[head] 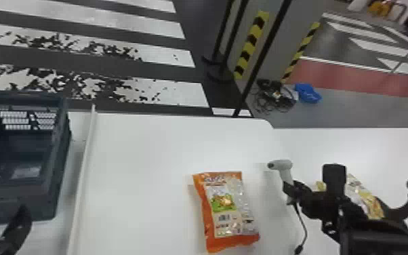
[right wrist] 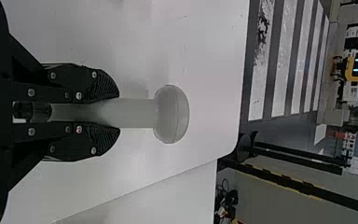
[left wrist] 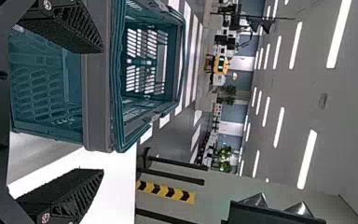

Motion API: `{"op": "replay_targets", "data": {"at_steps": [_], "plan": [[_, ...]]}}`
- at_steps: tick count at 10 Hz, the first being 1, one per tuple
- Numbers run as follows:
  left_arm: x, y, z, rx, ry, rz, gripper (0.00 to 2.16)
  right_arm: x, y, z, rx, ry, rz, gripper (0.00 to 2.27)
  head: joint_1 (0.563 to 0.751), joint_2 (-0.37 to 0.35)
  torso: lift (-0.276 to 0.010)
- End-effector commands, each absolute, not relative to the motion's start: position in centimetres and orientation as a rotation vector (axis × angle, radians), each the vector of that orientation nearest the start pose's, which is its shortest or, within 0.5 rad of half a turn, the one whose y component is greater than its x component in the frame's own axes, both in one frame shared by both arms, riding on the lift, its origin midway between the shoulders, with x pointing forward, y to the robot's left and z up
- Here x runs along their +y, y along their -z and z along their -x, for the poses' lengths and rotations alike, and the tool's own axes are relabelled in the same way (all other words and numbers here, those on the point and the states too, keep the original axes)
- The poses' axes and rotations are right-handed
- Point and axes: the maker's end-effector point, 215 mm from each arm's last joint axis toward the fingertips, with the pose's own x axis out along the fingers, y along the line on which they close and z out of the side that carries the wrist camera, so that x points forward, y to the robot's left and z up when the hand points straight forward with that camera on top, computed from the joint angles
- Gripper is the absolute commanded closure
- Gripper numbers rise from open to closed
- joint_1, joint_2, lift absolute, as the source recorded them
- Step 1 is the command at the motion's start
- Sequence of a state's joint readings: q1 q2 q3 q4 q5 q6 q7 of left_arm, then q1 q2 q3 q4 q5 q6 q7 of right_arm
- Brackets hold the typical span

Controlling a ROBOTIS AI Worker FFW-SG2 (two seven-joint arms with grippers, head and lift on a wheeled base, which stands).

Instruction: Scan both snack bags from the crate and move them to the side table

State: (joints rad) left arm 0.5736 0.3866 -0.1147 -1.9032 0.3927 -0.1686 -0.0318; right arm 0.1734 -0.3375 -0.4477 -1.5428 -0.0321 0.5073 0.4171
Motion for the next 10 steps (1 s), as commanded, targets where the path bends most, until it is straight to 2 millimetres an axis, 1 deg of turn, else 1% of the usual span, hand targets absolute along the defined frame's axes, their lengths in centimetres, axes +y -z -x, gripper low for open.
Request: {"op": "replay_targets", "data": {"at_steps": [1,3,5,6,7,8,9,10], "plan": [[22.2,40.6,-40.2,0.140,0.239,0.108,0.08,-53.4,50.3,-44.2,0.643,0.097,0.084,2.25,0.695,-0.350,-0.099],[22.1,40.5,-40.4,0.137,0.242,0.108,0.08,-53.5,50.9,-43.9,0.649,0.100,0.081,2.25,0.695,-0.350,-0.099],[22.1,40.5,-40.4,0.137,0.243,0.107,0.08,-53.4,51.1,-43.9,0.648,0.098,0.083,2.23,0.695,-0.350,-0.099],[22.0,40.5,-40.4,0.137,0.245,0.106,0.08,-53.4,51.4,-43.6,0.654,0.098,0.082,2.10,0.695,-0.350,-0.099],[21.9,40.5,-40.4,0.137,0.246,0.107,0.08,-53.5,51.3,-43.7,0.640,0.104,0.090,1.73,0.695,-0.350,-0.099],[21.9,40.5,-40.4,0.136,0.248,0.106,0.08,-53.6,51.5,-43.5,0.641,0.110,0.092,1.28,0.695,-0.350,-0.099],[21.9,40.5,-40.4,0.136,0.248,0.106,0.08,-53.6,51.7,-43.3,0.643,0.114,0.089,0.67,0.695,-0.350,-0.099],[21.9,40.5,-40.4,0.136,0.248,0.107,0.08,-53.7,51.8,-43.2,0.644,0.120,0.090,0.32,0.695,-0.350,-0.099]]}}
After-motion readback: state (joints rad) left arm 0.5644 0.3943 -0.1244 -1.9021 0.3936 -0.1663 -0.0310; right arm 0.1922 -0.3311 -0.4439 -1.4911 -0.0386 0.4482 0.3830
